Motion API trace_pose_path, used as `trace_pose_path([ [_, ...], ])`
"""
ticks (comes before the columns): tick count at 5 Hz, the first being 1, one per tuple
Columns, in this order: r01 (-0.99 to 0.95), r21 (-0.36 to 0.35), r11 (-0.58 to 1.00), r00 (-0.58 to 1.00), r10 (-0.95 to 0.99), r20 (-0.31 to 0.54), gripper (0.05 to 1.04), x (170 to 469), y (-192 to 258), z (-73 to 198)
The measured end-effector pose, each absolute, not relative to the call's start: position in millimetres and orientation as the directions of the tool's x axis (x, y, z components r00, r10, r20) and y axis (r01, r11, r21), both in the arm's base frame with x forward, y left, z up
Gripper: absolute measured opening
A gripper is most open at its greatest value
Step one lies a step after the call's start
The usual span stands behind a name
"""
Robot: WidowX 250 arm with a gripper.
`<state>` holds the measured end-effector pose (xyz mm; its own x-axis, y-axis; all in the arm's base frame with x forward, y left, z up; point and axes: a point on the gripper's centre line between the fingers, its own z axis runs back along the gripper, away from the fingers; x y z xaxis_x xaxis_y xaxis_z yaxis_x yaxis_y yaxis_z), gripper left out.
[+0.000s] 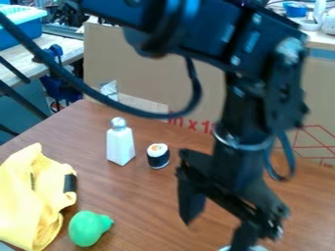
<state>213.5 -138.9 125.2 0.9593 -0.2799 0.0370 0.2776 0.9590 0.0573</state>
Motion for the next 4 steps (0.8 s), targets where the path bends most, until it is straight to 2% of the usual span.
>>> trace_pose_path([
  [1,0.300,0.031,0.953,0.954,-0.301,0.015,1.005,209,-155,113],
  [4,0.358,0.043,0.933,0.934,-0.357,-0.023,1.005,207,-176,95],
])
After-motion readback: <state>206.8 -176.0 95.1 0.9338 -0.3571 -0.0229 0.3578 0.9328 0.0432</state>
